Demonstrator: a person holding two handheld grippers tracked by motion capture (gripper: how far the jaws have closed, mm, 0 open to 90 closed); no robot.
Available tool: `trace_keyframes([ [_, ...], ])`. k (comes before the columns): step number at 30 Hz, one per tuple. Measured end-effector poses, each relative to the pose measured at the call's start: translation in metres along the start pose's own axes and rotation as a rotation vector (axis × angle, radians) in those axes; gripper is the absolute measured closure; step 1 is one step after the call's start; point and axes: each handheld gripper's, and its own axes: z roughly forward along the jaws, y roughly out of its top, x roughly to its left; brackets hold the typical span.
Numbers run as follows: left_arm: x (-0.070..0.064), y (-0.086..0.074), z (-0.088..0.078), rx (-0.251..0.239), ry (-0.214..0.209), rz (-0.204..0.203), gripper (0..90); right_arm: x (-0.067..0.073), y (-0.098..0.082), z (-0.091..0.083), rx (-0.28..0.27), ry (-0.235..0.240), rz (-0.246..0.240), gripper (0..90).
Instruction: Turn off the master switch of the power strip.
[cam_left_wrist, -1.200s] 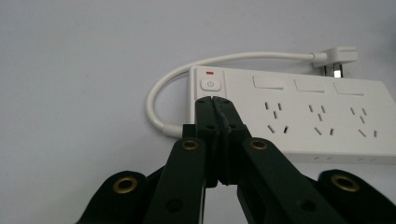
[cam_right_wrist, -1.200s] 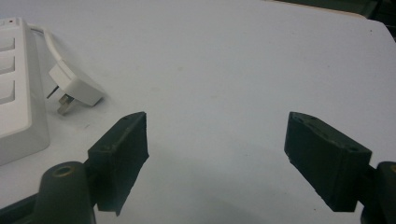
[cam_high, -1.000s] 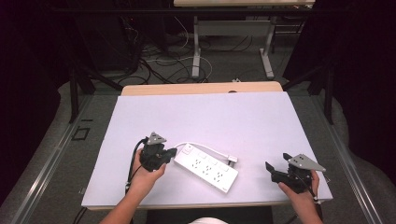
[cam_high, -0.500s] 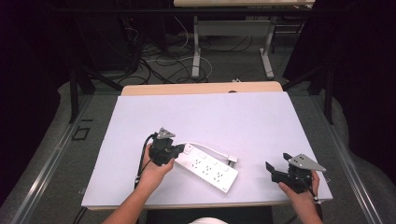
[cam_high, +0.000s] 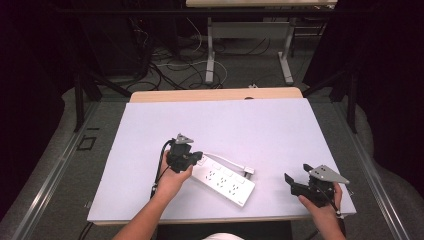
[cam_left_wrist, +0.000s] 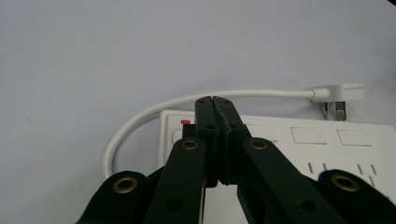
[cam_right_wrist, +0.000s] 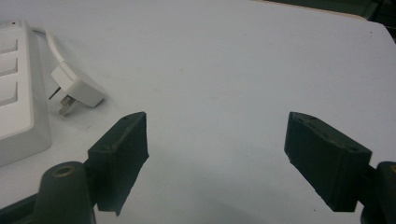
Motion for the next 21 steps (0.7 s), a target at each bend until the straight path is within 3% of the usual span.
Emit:
trace_keyframes([
  [21, 0.005, 0.001, 0.021, 0.046, 0.03, 0.002, 90.0, 0.0, 0.0, 0.001, -0.006, 0.0, 0.004, 20.8],
])
